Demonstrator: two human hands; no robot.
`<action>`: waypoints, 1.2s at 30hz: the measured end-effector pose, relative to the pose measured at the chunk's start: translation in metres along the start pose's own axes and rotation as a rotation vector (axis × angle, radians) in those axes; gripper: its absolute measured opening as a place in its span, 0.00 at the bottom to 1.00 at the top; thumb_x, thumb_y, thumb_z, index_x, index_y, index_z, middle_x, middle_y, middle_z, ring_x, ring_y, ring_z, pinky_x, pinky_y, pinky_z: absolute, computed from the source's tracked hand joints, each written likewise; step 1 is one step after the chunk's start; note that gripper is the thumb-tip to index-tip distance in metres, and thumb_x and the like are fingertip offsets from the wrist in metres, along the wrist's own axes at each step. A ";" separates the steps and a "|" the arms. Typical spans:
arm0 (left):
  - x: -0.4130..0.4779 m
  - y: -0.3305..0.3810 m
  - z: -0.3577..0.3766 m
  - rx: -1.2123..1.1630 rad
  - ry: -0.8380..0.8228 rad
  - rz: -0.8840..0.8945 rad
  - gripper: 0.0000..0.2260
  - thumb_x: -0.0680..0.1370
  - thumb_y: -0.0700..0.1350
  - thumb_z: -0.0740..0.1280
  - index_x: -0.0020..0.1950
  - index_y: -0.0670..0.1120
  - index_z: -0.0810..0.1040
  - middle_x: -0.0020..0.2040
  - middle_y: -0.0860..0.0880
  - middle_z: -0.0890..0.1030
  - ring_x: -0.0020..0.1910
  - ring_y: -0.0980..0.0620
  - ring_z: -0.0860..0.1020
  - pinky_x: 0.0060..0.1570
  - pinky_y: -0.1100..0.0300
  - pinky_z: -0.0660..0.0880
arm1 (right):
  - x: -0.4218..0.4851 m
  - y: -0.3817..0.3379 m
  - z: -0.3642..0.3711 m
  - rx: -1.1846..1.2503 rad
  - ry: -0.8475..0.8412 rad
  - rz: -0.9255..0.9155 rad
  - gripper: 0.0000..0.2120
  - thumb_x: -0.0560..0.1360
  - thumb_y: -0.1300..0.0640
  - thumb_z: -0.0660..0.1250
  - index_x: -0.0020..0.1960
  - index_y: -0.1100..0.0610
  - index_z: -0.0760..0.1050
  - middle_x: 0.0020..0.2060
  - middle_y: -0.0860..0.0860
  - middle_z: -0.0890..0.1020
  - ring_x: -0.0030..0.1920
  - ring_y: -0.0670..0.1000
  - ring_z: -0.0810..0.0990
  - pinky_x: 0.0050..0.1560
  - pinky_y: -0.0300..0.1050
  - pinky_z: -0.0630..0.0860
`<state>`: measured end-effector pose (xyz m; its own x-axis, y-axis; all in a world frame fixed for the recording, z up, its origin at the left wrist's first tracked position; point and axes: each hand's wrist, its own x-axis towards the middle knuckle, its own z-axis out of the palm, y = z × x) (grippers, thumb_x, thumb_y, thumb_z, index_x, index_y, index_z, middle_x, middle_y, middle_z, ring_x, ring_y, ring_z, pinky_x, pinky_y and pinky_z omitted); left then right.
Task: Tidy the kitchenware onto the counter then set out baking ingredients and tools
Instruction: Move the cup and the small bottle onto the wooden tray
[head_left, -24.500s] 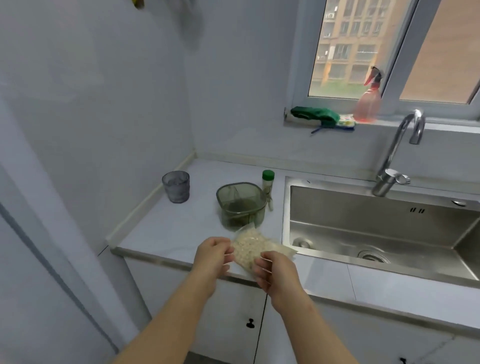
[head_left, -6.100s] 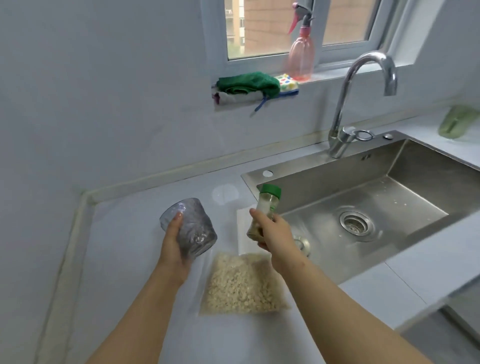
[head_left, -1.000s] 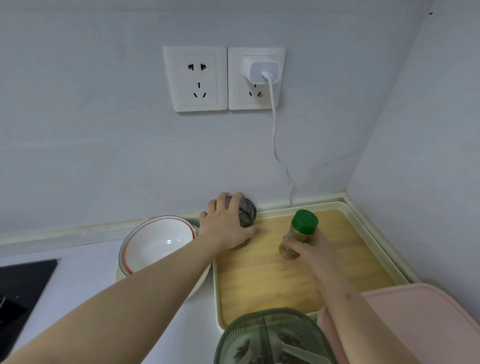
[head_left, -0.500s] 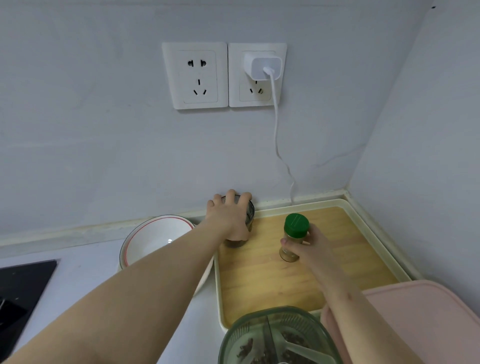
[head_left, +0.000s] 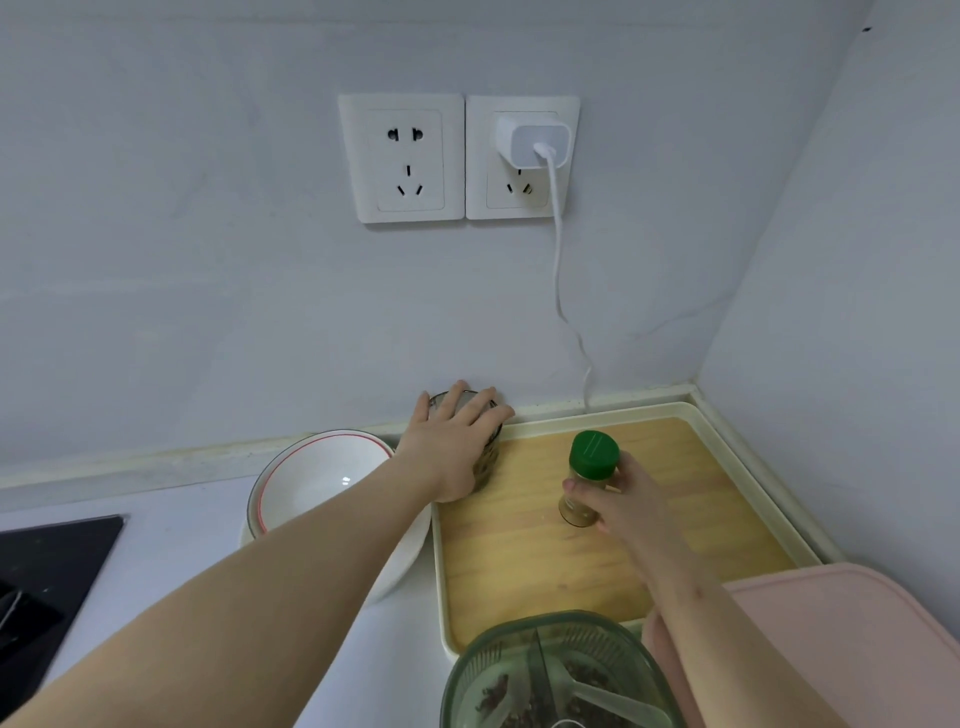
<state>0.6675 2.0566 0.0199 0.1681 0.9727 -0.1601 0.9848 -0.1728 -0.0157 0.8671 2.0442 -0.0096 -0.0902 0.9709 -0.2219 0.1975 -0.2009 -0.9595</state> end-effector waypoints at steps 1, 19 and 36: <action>0.000 0.000 0.001 0.006 0.007 -0.001 0.34 0.75 0.40 0.61 0.76 0.55 0.47 0.78 0.54 0.43 0.76 0.47 0.40 0.73 0.42 0.42 | 0.000 0.000 0.000 0.002 0.000 0.000 0.16 0.70 0.59 0.73 0.50 0.44 0.70 0.47 0.42 0.75 0.56 0.51 0.75 0.63 0.58 0.72; -0.063 -0.012 0.012 -0.548 0.463 -0.070 0.21 0.75 0.38 0.63 0.68 0.46 0.71 0.71 0.48 0.66 0.75 0.48 0.55 0.71 0.66 0.47 | -0.040 -0.025 0.031 -0.133 -0.245 -0.026 0.15 0.69 0.64 0.73 0.47 0.48 0.73 0.47 0.48 0.79 0.47 0.46 0.78 0.43 0.40 0.79; -0.148 -0.029 -0.001 -0.745 0.622 -0.262 0.14 0.74 0.34 0.62 0.56 0.44 0.79 0.69 0.49 0.68 0.65 0.51 0.68 0.48 0.70 0.60 | -0.086 -0.046 0.066 -0.612 -0.453 0.031 0.25 0.66 0.51 0.75 0.60 0.51 0.71 0.51 0.46 0.78 0.52 0.46 0.77 0.51 0.40 0.74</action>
<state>0.6140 1.9183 0.0451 -0.2747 0.9112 0.3069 0.7339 -0.0074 0.6792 0.8015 1.9615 0.0420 -0.4412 0.7912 -0.4234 0.7006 0.0088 -0.7135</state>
